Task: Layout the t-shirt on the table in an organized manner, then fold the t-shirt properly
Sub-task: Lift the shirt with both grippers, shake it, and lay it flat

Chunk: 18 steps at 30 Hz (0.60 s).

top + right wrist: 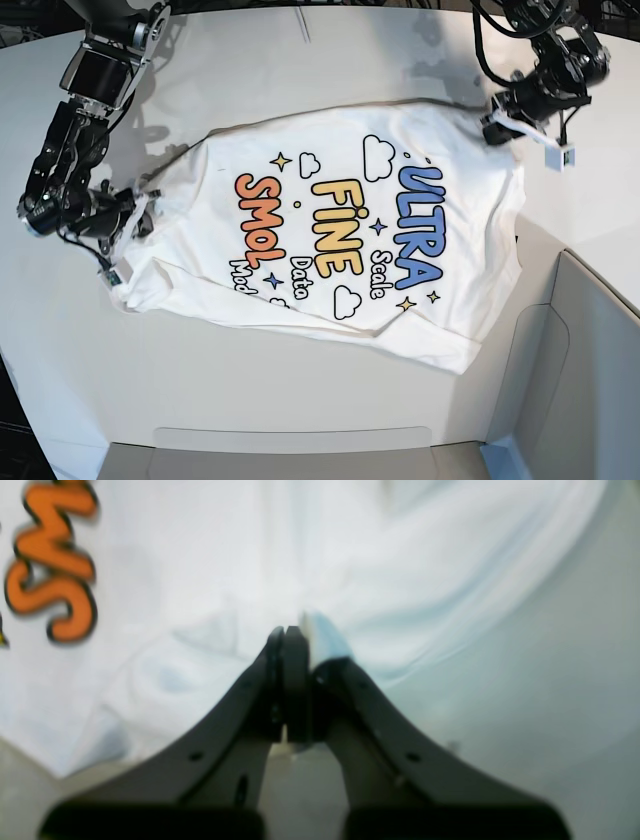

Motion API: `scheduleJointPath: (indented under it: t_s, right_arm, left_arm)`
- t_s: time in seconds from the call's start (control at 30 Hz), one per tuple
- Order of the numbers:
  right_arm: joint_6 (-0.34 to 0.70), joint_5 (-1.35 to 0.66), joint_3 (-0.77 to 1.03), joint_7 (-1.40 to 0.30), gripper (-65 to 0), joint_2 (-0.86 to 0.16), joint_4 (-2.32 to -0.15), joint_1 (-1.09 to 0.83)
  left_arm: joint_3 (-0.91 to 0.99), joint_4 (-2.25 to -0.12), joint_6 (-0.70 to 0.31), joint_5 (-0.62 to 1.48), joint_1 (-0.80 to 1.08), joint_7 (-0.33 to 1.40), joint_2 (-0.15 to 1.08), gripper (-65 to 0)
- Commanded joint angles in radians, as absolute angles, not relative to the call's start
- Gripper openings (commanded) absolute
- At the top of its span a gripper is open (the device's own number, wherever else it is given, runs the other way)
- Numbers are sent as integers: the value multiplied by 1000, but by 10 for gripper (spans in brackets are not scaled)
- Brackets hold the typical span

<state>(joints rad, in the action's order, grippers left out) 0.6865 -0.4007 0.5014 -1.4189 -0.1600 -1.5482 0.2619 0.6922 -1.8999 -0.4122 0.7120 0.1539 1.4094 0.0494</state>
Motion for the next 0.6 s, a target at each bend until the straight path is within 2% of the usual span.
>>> scheduleJointPath:
  t_s: [0.0, 0.2, 0.33, 0.47, 0.57]
  right_arm:
    - [698, -421, 495, -1396, -650, -170, -1590, 321]
    - [698, -421, 495, -1396, -650, -163, -1621, 481]
    - [698, -420, 496, -1396, -650, -150, -1621, 552]
    - [698, -420, 504, -1325, -650, -131, -1613, 622]
    - [611, -423, 472, -1267, -650, -128, -1552, 679]
  left_arm:
    - [734, -1903, -409, 722, 105, 1396, 76, -650]
    - [901, -1842, -410, 731, -70, 1396, 166, -650]
    - [912, -1850, -410, 733, -151, 1396, 246, -650]
    - [906, -1848, -410, 753, -268, 1396, 308, -650]
    - [862, -1793, -410, 748, -387, 1396, 320, -650]
